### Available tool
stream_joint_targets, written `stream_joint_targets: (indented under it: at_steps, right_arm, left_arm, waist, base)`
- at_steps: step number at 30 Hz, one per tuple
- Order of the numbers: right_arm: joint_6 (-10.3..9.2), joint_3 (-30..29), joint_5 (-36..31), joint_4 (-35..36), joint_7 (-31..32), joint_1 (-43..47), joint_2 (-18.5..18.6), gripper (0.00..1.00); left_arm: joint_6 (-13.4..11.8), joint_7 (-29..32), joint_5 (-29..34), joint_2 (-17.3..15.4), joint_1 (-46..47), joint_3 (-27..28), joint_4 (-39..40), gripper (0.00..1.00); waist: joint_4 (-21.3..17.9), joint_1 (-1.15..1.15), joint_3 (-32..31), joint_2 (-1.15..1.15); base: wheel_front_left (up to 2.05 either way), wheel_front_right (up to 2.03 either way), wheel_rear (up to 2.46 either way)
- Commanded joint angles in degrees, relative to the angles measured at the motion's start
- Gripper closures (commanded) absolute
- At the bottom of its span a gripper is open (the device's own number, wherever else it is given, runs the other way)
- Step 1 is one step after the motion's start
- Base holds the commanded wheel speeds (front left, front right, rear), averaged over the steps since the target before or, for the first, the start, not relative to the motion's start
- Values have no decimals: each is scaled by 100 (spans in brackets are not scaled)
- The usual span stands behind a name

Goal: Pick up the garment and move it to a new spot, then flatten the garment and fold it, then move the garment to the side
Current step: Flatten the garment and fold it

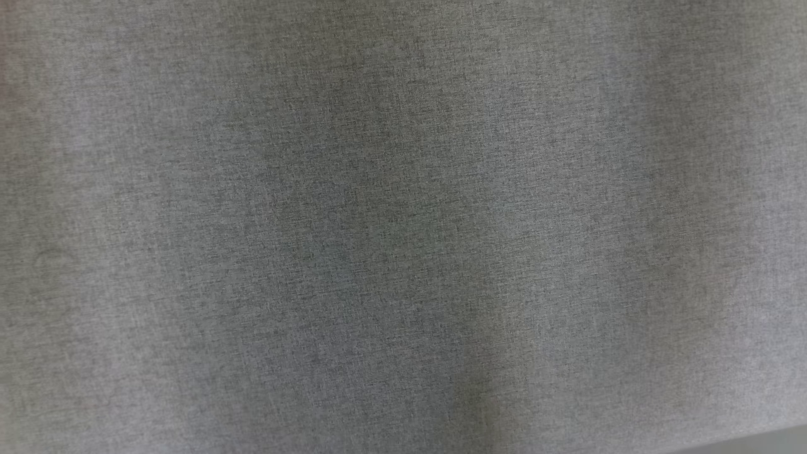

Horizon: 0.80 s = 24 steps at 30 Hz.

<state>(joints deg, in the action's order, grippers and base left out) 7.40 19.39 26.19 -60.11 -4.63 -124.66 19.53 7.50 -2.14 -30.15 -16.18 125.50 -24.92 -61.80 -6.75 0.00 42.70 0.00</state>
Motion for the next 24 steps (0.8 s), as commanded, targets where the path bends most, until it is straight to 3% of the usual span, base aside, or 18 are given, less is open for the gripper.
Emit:
stream_joint_targets:
  at_steps: [1, 16, 24]
  right_arm:
    - [14, 31, 50, -39, -45, -78, -8, 100]
    - [14, 567, 559, -342, -388, 264, -85, 100]
    - [14, 1162, 1359, 379, -601, 1630, -21, 100]
  left_arm:
    - [-8, -57, -18, -14, 39, -27, -27, 100]
    - [-8, -470, -443, 54, -225, -503, -211, 100]
    - [-8, -732, -1123, -252, -1568, -803, 234, 100]
  waist:
    - [-15, 0, 8, 0]
    - [-71, 0, 24, 0]
    - [-191, 0, -517, 0]
  base:
    - [0, 0, 0]
    - [0, 0, 0]
    - [0, 0, 0]
